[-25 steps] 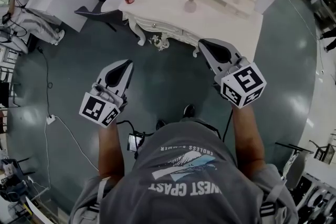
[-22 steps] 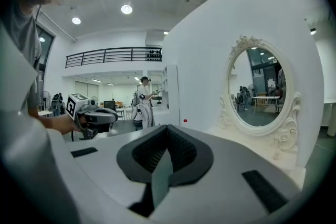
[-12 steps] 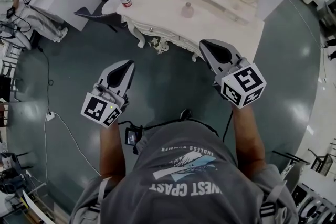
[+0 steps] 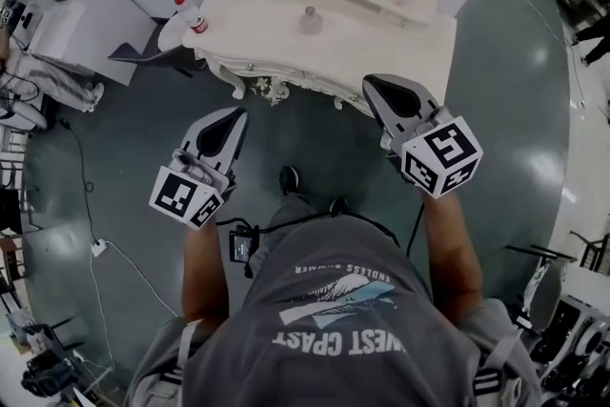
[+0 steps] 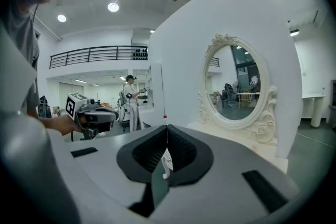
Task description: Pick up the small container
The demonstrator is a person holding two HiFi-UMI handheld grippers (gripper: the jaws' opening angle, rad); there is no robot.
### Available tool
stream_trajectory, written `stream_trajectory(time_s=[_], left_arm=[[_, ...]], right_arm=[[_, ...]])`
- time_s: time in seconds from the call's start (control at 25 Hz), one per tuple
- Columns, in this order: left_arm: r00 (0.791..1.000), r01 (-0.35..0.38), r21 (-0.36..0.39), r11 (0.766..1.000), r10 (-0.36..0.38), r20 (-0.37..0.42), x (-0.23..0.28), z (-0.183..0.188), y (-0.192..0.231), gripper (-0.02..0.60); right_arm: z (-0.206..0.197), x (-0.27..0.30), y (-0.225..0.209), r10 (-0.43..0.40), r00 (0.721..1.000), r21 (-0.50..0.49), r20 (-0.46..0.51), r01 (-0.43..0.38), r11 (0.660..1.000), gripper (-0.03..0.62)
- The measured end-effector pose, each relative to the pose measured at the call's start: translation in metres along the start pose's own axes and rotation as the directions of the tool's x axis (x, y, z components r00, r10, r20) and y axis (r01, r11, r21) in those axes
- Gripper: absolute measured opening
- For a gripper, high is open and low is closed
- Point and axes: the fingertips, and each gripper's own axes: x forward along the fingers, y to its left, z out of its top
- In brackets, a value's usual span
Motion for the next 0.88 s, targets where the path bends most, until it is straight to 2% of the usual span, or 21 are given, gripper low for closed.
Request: stream_trajectory(time_s=[0.12,0.4,0.88], left_arm=[[0.997,0.075,0.007,0.997,-0.075,0.005,0.022,0.000,0.014,0.015],[0.982,0.185,0.008,0.983,-0.185,0.031,0.056,0.009,0.043,0.015],[0.959,0.281,0.007,0.960,-0.281,0.029,0.077,0.004,0.091,0.015]], right_arm=[[0.000,0.000,-0.009,-0.070,0.998,0.014,-0.001,0.070,0.997,0.026],[0.010,0.012,-0.025,-0.177,0.984,0.030,-0.008,0.177,0.984,0.025],[0.016,0.045,-0.031,-0.273,0.962,0.048,-0.011,0.273,0.961,0.026]])
